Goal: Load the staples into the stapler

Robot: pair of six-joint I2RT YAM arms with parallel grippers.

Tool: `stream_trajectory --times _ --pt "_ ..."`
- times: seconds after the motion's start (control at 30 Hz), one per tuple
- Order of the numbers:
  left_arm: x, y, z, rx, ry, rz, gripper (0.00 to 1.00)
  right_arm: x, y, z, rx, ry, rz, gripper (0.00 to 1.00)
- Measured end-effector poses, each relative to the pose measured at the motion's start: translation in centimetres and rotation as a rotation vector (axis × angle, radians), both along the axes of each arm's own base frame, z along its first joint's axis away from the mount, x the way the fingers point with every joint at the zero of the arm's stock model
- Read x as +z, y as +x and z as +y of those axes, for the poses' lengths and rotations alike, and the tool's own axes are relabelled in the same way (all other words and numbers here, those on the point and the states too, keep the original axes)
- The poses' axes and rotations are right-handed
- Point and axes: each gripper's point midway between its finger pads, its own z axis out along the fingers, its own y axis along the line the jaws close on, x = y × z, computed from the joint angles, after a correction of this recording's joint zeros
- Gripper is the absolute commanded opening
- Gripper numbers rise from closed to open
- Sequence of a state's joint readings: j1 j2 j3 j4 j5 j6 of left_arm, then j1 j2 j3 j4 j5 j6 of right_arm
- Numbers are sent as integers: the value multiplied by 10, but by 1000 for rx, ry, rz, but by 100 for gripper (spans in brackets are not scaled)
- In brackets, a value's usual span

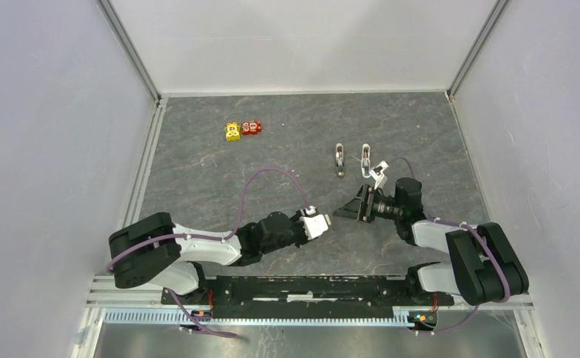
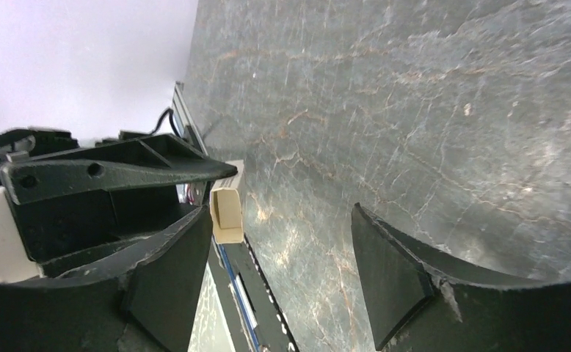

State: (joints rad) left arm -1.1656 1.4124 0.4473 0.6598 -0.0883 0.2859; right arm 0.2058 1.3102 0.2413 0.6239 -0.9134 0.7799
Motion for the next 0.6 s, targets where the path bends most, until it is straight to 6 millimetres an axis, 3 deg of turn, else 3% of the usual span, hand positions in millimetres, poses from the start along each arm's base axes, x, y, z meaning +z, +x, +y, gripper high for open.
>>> stream_trajectory --times 0.37,0.6 --pt "1 -1 -2 -11 7 6 42 3 -14 24 112 -28 -17 75" --pt "0 -2 -2 -16 12 11 42 -3 -17 28 122 -32 5 63"
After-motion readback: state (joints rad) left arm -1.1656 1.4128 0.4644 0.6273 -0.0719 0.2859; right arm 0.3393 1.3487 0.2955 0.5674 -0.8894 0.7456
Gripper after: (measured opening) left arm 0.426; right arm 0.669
